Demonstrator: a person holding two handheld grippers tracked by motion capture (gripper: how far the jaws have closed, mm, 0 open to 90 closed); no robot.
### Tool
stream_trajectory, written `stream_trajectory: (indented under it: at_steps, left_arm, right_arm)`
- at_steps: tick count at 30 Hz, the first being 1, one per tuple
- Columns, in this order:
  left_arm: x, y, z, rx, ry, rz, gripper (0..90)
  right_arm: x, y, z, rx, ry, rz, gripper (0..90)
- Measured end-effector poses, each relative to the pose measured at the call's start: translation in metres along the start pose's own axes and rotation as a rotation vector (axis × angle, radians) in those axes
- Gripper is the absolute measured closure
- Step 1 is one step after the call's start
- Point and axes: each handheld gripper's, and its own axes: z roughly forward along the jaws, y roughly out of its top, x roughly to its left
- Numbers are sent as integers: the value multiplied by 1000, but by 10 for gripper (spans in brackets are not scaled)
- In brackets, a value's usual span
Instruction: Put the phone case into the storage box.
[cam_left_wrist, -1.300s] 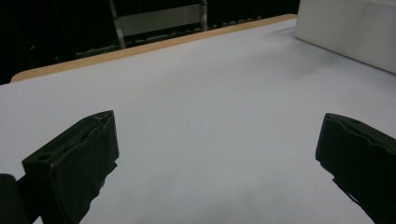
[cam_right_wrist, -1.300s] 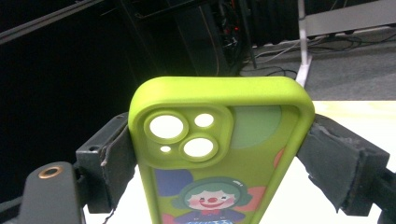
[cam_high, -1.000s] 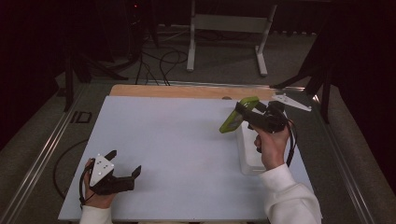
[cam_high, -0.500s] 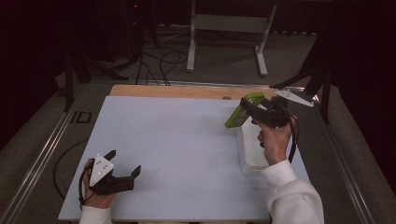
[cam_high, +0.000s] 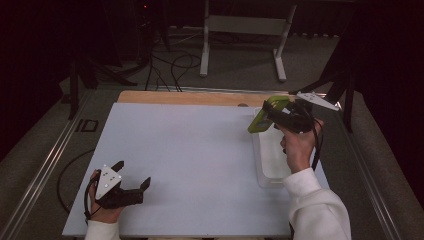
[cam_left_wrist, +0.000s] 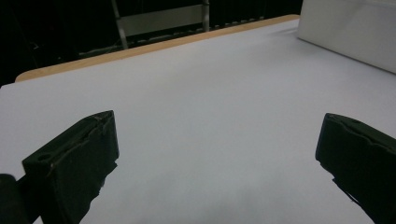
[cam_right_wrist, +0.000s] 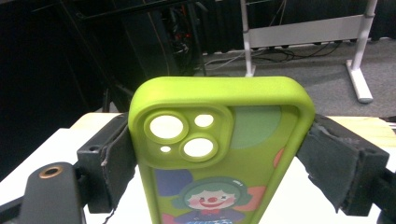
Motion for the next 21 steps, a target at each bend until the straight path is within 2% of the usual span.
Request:
stream_trajectory:
  at_steps: [21]
  left_arm:
    - [0, 0, 0, -2, -1, 0, 0]
  right_arm:
    - [-7, 11, 5, -3, -61, -25, 164]
